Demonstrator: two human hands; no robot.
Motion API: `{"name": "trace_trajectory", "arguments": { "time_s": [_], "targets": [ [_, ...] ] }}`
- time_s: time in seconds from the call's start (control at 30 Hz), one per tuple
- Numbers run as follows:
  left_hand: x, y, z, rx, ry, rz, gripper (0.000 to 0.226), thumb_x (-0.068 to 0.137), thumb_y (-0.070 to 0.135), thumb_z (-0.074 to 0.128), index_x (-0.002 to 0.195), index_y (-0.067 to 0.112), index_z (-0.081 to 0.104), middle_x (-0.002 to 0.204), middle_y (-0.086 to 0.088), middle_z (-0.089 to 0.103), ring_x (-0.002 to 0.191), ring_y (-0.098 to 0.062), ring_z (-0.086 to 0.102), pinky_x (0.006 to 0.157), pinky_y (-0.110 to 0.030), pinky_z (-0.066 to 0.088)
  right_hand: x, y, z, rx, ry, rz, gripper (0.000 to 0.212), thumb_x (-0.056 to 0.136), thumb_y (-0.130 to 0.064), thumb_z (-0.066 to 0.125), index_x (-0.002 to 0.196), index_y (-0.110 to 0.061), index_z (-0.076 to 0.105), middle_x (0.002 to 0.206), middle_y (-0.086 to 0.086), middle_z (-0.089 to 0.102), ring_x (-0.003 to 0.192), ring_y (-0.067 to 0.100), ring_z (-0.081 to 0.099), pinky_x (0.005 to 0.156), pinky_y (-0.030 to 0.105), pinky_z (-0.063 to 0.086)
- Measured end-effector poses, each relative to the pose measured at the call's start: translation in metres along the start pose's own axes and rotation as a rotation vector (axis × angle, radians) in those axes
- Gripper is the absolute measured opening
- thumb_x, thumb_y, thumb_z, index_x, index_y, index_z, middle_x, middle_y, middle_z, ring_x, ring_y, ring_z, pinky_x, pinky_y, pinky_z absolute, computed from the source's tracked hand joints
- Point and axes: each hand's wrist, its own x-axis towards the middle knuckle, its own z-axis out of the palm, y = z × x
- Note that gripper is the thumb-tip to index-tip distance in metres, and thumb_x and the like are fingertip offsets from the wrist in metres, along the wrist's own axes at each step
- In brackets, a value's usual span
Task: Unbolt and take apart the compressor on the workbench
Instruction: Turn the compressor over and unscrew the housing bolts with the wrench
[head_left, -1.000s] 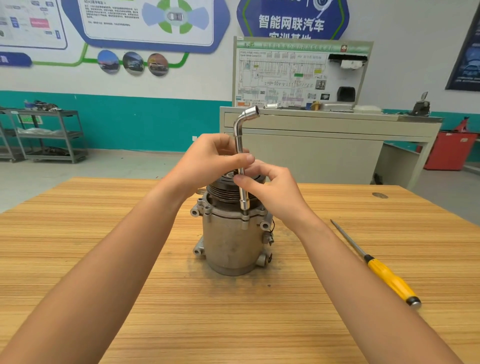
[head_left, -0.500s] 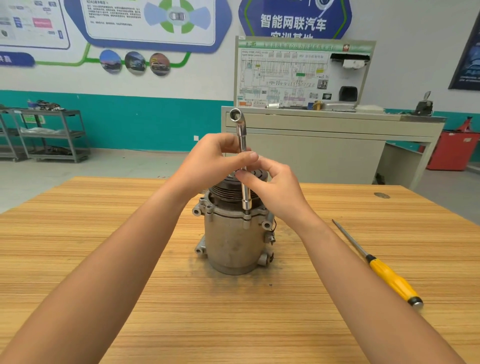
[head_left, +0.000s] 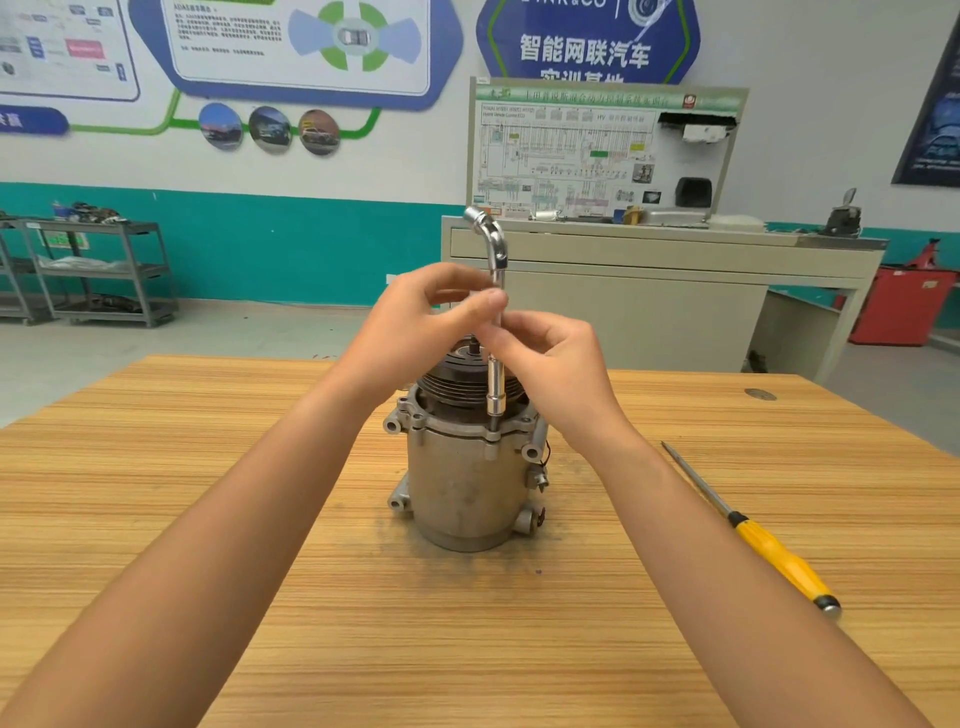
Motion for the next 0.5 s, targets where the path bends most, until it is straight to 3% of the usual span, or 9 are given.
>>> {"name": "trace_trajectory", "arguments": {
  "time_s": [0.13, 0.23, 0.3, 0.37, 0.43, 0.5],
  "targets": [
    [-0.011, -0.008, -0.009, -0.068, 0.144, 0.006, 0.011, 0.094, 0.024, 0.054, 0.098, 0.032, 0.061, 0.098, 0.021, 0.063, 0.089, 0.017, 0.056, 0.08, -0.003, 0.042, 0.003, -0.008, -0.007, 0.099, 0.124, -0.014, 0.006, 0.086, -0.015, 0.064, 0.085, -0.02, 0.068, 0.073, -0.008, 0.07, 0.072, 0.004, 0.067, 0.069, 0.019, 0.055],
    [-0.029, -0.014, -0.01, 0.108, -0.007, 0.147, 0.019, 0.092, 0.018, 0.058, 0.096, 0.036, 0.062, 0.109, 0.017, 0.059, 0.102, 0.015, 0.051, 0.091, -0.006, 0.037, 0.004, -0.011, -0.015, 0.107, 0.182, -0.033, 0.015, 0.09, -0.016, 0.059, 0.077, -0.021, 0.064, 0.062, -0.01, 0.067, 0.065, 0.005, 0.066, 0.064, 0.02, 0.055],
    [-0.036, -0.019, -0.005, 0.308, -0.181, 0.23, 0.016, 0.089, 0.018, 0.062, 0.099, 0.03, 0.067, 0.119, 0.008, 0.057, 0.108, 0.011, 0.047, 0.1, -0.019, 0.036, 0.005, -0.009, -0.018, 0.138, 0.206, -0.008, 0.02, 0.092, -0.016, 0.055, 0.073, -0.017, 0.062, 0.057, -0.01, 0.063, 0.059, 0.005, 0.063, 0.059, 0.018, 0.053],
    [-0.04, -0.021, 0.004, 0.503, -0.254, 0.21, 0.019, 0.087, 0.024, 0.065, 0.105, 0.02, 0.071, 0.128, 0.003, 0.054, 0.12, -0.006, 0.045, 0.107, -0.05, 0.028, 0.006, -0.006, -0.017, 0.184, 0.225, 0.033, 0.022, 0.093, -0.013, 0.054, 0.072, -0.014, 0.06, 0.054, -0.01, 0.06, 0.054, 0.005, 0.061, 0.056, 0.019, 0.052],
    [-0.046, -0.022, 0.014, 0.652, -0.148, 0.249, 0.024, 0.084, 0.025, 0.069, 0.105, 0.013, 0.071, 0.123, -0.004, 0.058, 0.119, -0.021, 0.05, 0.103, -0.056, 0.03, 0.008, -0.003, -0.013, 0.208, 0.246, 0.06, 0.022, 0.093, -0.013, 0.054, 0.072, -0.014, 0.061, 0.055, -0.009, 0.06, 0.054, 0.005, 0.061, 0.057, 0.019, 0.052],
    [-0.058, -0.023, 0.026, 0.64, 0.041, 0.264, 0.026, 0.081, 0.025, 0.072, 0.099, 0.006, 0.07, 0.103, -0.01, 0.063, 0.093, -0.027, 0.062, 0.082, -0.044, 0.049, 0.01, 0.0, -0.01, 0.229, 0.261, 0.083, 0.022, 0.093, -0.013, 0.054, 0.072, -0.014, 0.061, 0.056, -0.009, 0.061, 0.055, 0.005, 0.061, 0.059, 0.02, 0.053]
  ]
}}
